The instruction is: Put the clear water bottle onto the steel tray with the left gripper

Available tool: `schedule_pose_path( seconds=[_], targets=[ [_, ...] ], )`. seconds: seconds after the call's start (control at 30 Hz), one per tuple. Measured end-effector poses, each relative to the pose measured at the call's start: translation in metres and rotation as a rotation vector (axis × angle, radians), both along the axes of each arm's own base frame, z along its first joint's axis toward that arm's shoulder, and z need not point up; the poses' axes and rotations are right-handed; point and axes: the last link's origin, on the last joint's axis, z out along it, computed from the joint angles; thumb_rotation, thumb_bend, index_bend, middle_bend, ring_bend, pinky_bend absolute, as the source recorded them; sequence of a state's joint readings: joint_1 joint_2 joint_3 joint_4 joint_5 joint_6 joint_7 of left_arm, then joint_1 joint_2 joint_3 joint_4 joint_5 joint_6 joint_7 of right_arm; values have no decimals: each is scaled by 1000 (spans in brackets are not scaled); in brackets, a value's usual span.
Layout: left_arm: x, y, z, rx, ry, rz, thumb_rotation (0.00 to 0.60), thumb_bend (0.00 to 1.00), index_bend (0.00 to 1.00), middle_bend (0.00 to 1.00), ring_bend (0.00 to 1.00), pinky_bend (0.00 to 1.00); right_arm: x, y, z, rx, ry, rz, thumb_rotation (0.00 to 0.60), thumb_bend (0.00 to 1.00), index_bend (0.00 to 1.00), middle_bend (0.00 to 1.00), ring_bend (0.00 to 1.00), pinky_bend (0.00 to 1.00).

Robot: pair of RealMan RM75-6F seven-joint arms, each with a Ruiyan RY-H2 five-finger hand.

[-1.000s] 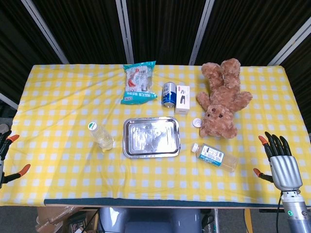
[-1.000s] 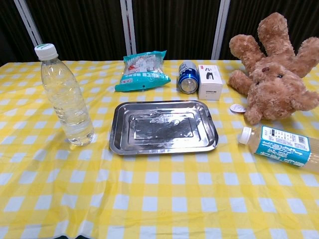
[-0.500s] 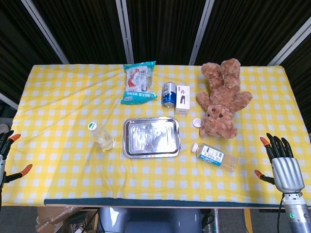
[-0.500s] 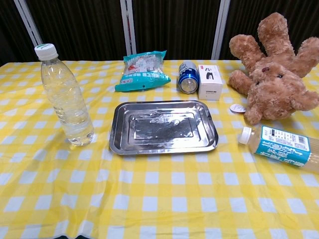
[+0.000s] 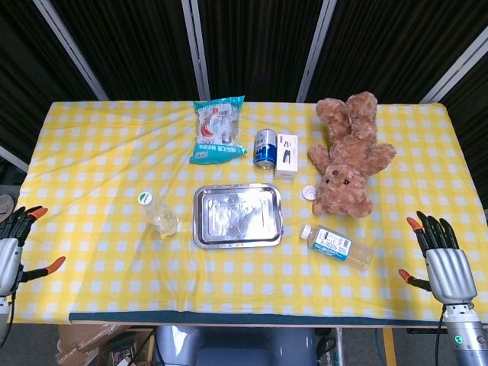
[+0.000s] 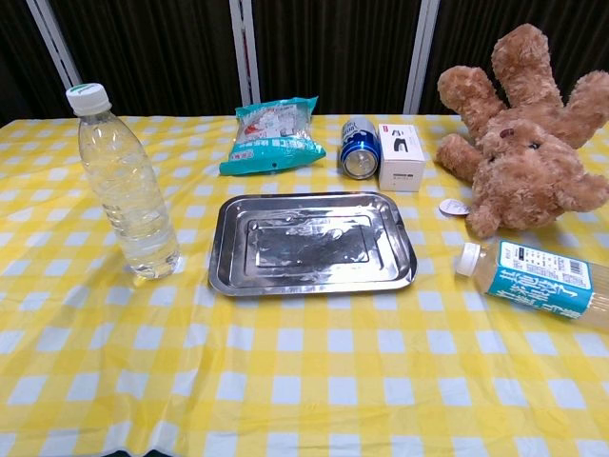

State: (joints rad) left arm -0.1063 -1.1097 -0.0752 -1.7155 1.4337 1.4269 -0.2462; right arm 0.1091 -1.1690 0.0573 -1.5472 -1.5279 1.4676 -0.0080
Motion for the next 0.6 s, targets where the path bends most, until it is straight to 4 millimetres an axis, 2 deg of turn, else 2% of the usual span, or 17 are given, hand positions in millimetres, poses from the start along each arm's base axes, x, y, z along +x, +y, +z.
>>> schedule_pose_path(
  seconds=[0.13, 0.27, 0.37, 0.6],
  targets=[
    [3, 18, -20, -124, -215, 23, 600, 159, 132, 71, 0, 0, 0, -1, -1, 4, 0, -2, 600, 49, 97, 0, 0, 0],
    [16, 43, -50, -261, -366, 42, 600, 147, 132, 72, 0, 0, -1, -1, -2, 11, 1, -9, 600, 49, 97, 0, 0, 0],
    [28, 55, -68, -296, -414, 35, 600, 147, 132, 72, 0, 0, -1, -1, -3, 19, 0, -12, 600, 50, 97, 0, 0, 0],
    [42, 69, -92, -290, -515, 36, 600, 147, 136, 77, 0, 0, -1, 0, -2, 21, -7, -15, 600, 49, 97, 0, 0, 0]
  ],
)
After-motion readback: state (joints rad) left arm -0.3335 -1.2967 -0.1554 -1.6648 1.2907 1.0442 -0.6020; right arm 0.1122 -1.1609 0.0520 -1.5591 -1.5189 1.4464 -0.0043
